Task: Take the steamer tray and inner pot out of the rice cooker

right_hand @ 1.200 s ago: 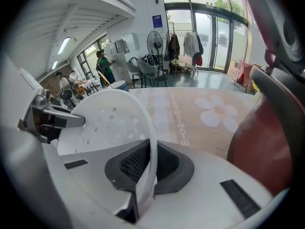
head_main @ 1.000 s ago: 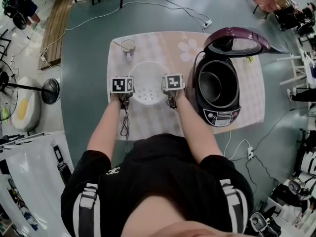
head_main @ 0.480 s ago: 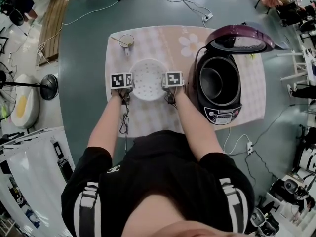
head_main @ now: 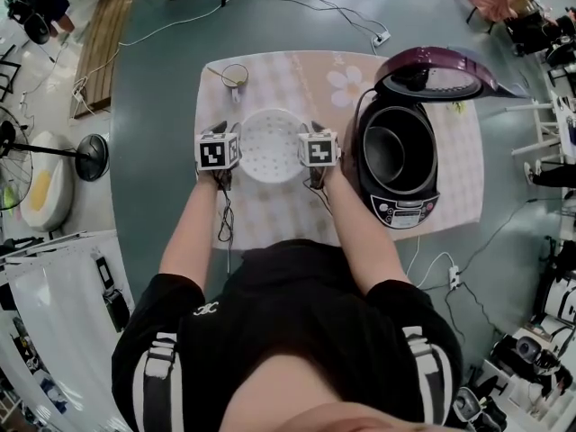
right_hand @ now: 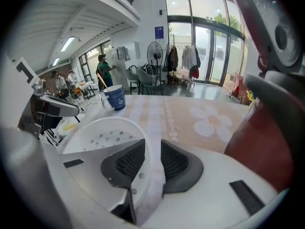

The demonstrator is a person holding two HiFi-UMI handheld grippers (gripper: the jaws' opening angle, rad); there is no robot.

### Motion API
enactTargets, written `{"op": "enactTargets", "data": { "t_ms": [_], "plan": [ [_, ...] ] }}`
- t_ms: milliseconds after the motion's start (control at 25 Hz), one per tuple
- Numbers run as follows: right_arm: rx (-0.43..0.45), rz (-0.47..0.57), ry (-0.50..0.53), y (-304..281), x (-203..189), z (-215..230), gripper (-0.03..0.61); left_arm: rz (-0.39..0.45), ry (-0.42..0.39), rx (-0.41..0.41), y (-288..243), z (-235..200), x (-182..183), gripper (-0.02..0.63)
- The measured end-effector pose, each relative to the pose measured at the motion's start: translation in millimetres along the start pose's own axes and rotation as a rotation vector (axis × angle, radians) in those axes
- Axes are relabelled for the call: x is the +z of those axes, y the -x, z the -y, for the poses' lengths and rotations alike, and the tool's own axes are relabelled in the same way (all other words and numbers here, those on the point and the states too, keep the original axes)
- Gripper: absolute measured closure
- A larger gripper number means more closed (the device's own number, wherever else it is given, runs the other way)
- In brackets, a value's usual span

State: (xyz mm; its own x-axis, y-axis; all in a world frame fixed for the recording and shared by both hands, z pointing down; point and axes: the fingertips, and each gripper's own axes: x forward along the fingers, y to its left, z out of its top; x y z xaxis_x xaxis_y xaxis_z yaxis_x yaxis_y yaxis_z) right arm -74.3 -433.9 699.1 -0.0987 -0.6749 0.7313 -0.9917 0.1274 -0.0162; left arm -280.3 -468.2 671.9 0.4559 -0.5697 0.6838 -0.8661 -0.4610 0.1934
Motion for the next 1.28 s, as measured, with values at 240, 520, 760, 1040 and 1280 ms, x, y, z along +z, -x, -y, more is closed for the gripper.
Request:
{"op": "enactTargets", "data": {
  "t_ms": [240,520,760,1040,1280],
  "plan": [
    [-0.032,0.23,-0.011,46.6,51.9,4.2,0.491,0.176,-0.051,0.027,45.8,17.1,48.3,0.486],
    [-0.021,0.505,-0.035,139.3,124.2,-3.7,0.491,0.386,-0.152,0.044,114.5,53.5,108.6,0.486],
    [-0.044,0.749,-0.018,244.2,168.2,-6.7,0.492,0.559,-0.195,0.022,188.0,97.6,145.5,0.486],
    [-0.129,0.853,0.026,327.9,166.8,-2.9,0.496,0.677,-0.219,0.012,246.8,136.0,158.6,0.51],
    [-0.172,0.949,0.028,368.1,154.5,-0.2,0.578,0.675,-0.282,0.039,252.3,151.3,149.1,0.609]
  ]
}}
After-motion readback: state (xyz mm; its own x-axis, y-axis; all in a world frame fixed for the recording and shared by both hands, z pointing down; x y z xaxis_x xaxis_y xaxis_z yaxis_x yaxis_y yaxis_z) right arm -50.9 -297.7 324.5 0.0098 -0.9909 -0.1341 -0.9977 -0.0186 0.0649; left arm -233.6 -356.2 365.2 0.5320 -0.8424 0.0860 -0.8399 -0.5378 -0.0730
